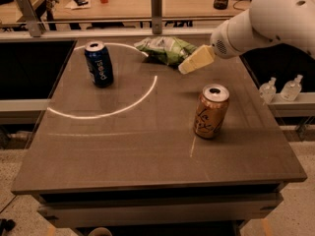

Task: Move green jalapeno chip bag near orange can

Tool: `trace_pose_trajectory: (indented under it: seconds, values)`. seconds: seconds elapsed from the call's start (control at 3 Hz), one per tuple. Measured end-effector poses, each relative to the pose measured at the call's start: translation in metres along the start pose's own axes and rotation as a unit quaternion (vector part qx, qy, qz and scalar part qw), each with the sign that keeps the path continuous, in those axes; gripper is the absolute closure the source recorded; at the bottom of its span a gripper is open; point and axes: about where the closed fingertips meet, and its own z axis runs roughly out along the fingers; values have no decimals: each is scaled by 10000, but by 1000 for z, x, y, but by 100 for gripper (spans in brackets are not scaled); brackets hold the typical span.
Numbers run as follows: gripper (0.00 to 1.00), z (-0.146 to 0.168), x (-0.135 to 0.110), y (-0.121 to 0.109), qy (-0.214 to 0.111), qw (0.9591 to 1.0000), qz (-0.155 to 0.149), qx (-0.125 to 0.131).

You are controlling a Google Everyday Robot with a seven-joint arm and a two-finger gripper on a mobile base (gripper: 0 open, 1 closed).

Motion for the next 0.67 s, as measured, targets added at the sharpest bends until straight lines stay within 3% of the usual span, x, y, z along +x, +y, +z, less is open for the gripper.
trace_pose_trajectory:
  seconds: [0.67]
  values:
    - [0, 53, -5, 21, -183, 9992, -205, -306]
